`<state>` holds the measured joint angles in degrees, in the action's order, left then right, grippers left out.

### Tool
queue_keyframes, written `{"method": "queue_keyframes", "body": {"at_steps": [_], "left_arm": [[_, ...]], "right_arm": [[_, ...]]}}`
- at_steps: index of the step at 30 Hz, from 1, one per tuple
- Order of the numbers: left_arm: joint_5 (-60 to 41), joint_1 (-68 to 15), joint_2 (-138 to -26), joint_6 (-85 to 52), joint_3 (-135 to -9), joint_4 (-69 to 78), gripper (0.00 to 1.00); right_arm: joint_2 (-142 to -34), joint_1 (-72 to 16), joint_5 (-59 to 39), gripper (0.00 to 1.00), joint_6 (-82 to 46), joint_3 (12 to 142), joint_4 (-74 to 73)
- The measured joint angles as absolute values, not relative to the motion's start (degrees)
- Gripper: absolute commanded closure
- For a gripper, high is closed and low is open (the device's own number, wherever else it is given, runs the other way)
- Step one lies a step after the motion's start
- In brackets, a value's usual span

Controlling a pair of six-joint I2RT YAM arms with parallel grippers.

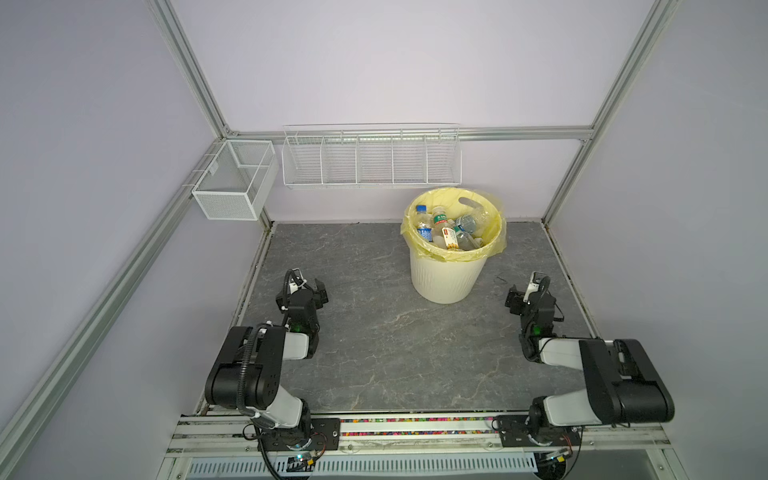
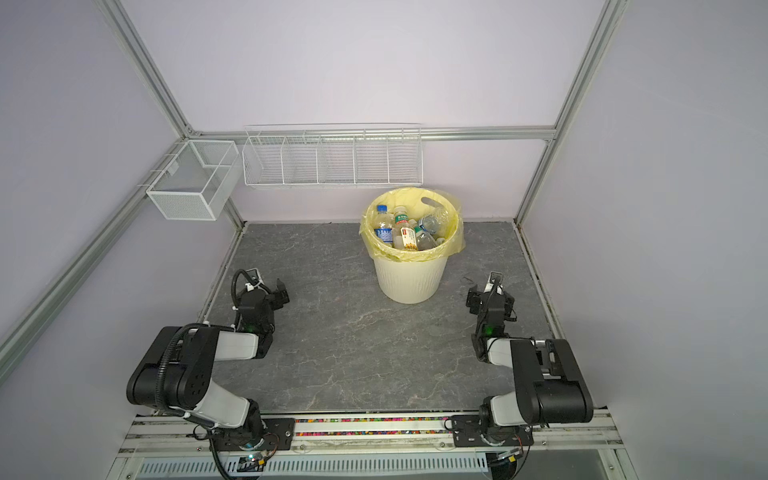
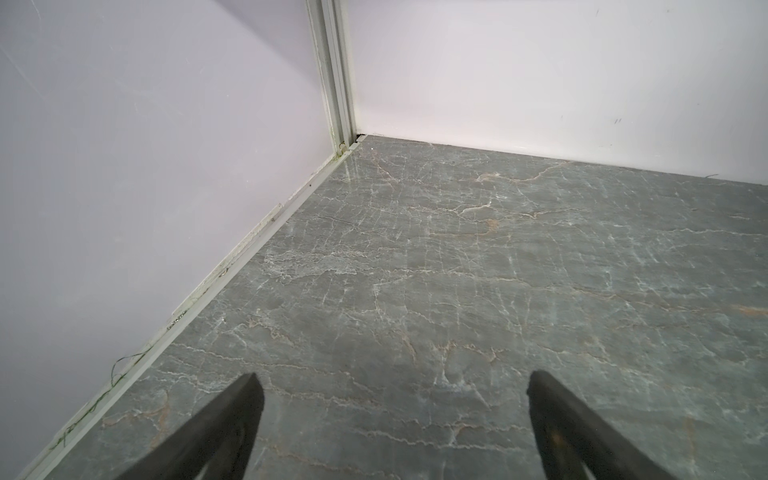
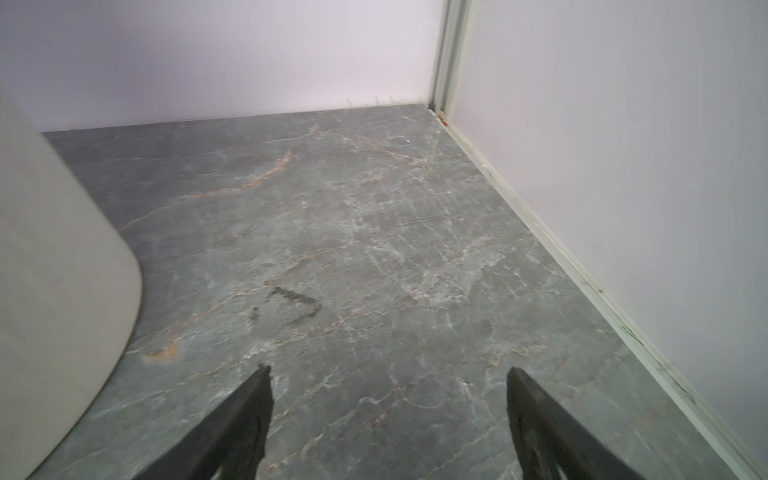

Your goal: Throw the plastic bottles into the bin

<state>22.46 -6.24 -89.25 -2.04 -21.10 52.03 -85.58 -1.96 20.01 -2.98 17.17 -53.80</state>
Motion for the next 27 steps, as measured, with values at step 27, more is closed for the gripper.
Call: {"method": "queue_keyframes", "body": {"at_steps": [27], "left_arm": [[22.0, -6.1, -89.3, -1.8, -21.1, 52.5, 0.01]], "right_arm": [[-88.7, -2.0, 15.8, 0.11, -0.8, 20.5, -52.1]]}}
